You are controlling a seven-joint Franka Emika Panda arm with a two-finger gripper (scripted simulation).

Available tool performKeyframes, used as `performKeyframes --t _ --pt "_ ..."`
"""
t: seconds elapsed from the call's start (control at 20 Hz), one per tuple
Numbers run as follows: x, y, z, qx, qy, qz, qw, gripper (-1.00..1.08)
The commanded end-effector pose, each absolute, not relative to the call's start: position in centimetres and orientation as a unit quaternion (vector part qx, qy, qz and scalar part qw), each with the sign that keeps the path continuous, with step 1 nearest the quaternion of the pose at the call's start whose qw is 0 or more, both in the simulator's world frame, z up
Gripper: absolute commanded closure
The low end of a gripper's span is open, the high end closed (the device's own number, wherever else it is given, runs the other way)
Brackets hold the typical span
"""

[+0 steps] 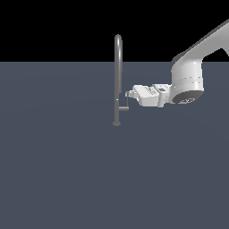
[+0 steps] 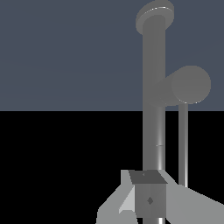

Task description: Turn on the faucet by rotating a designated handle.

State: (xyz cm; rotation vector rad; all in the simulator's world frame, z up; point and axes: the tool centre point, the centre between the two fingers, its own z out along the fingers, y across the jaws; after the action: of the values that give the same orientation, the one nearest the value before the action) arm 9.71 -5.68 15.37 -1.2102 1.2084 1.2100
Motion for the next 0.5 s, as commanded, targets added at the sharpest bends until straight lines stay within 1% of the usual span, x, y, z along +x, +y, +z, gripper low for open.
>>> performKeyframes --t 0.0,0.45 --pt "9.2 -5.7 15.5 -0.500 0.500 0.500 0.500 1.08" --pt "8.0 -5.7 15.5 -0.499 0.501 0.500 0.500 1.08"
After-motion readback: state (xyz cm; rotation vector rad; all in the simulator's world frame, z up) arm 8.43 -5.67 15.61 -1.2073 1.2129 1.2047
